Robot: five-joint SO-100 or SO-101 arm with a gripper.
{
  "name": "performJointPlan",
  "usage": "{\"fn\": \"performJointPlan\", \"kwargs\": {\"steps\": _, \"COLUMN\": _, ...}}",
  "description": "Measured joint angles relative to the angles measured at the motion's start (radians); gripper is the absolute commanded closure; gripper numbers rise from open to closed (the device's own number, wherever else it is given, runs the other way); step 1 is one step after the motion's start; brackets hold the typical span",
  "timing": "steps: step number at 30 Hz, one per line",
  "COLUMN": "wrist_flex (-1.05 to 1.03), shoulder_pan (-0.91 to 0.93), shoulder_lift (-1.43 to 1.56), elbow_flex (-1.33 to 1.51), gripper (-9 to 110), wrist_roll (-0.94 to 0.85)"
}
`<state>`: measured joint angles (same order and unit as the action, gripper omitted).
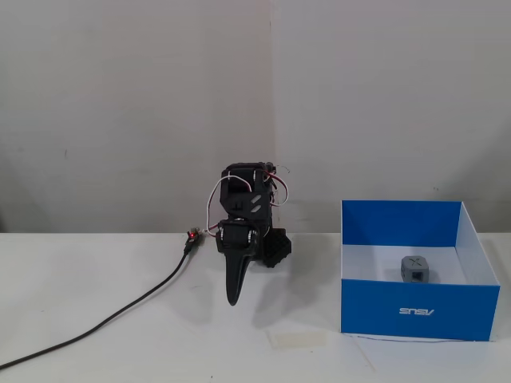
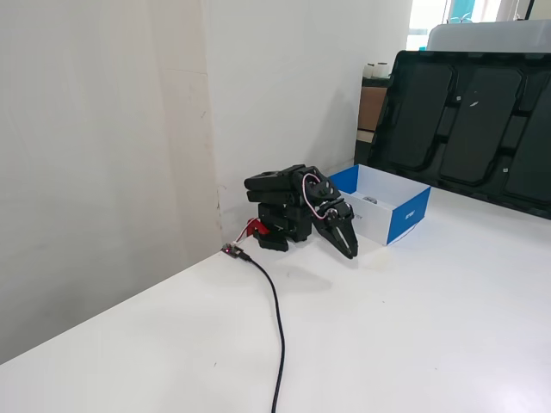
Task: Pick the gray block and keep it in the box.
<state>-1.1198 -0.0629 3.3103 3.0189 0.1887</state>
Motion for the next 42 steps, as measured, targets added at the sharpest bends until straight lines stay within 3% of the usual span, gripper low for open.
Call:
{"fn": "performJointPlan", "kwargs": {"steps": 8, "wrist_flex": 0.02, "shoulder_pan": -0.012, "shoulder_lift": 0.0, "elbow_flex": 0.026, "gripper": 100, "wrist_roll": 0.0}}
{"fn": "performJointPlan", "kwargs": {"steps": 19, "wrist_flex": 0.02, "shoulder_pan": -0.012, "shoulder_lift": 0.0, "elbow_flex": 0.026, "gripper": 86, "wrist_roll": 0.0}}
{"fn": "performJointPlan", "kwargs": {"steps": 42, "wrist_flex": 0.02, "shoulder_pan": -0.012, "shoulder_lift": 0.0, "elbow_flex": 0.026, "gripper": 93, "wrist_roll": 0.0}}
